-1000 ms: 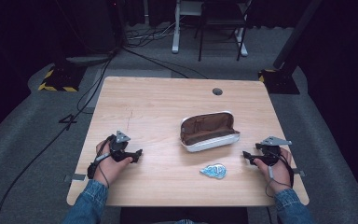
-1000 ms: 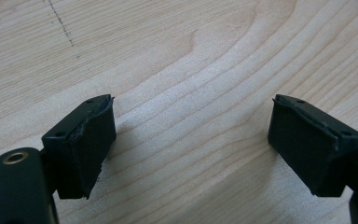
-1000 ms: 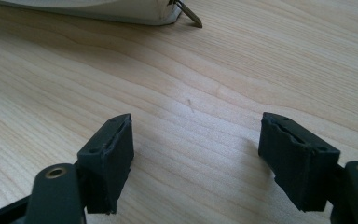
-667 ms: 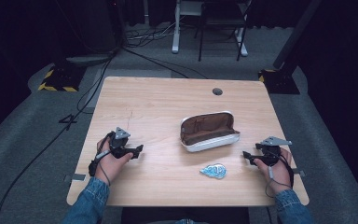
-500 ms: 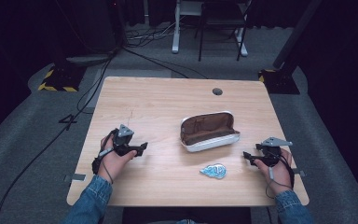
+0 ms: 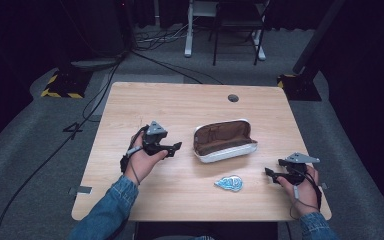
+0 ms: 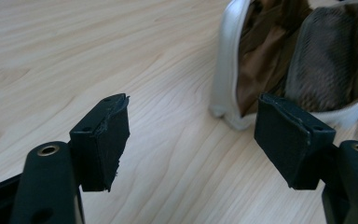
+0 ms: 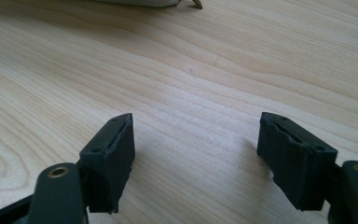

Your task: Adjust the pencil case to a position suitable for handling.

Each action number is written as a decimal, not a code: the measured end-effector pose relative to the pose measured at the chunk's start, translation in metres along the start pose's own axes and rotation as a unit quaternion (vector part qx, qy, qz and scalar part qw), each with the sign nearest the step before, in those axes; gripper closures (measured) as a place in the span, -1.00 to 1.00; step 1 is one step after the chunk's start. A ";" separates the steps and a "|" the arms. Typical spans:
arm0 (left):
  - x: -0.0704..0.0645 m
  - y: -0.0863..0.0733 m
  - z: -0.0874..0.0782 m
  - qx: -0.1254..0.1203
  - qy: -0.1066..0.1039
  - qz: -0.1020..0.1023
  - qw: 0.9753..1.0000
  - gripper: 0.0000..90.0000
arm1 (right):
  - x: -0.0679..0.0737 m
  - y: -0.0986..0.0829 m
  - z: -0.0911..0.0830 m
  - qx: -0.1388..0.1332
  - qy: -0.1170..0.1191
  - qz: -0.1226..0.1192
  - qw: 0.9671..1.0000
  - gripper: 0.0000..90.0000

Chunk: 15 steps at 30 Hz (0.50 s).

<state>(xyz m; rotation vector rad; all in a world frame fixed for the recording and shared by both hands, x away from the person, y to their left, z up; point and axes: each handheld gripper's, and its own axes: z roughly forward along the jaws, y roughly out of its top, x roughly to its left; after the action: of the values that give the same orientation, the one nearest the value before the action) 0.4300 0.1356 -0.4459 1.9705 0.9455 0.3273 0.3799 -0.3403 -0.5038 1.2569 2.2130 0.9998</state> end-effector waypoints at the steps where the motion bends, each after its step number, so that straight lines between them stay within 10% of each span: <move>1: -0.003 0.004 0.004 -0.001 -0.006 0.006 1.000 -0.40 | 0.000 0.000 0.000 0.000 -0.001 0.000 1.000 -0.38; 15: -0.013 0.028 0.063 -0.002 -0.041 0.026 0.999 -0.17 | 0.002 -0.005 -0.006 -0.001 -0.002 0.000 1.000 -0.38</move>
<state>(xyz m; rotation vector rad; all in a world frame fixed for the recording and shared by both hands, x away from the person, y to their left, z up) 0.4701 0.0786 -0.4563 1.9932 0.8415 0.2751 0.3722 -0.3421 -0.5039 1.2579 2.2086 0.9991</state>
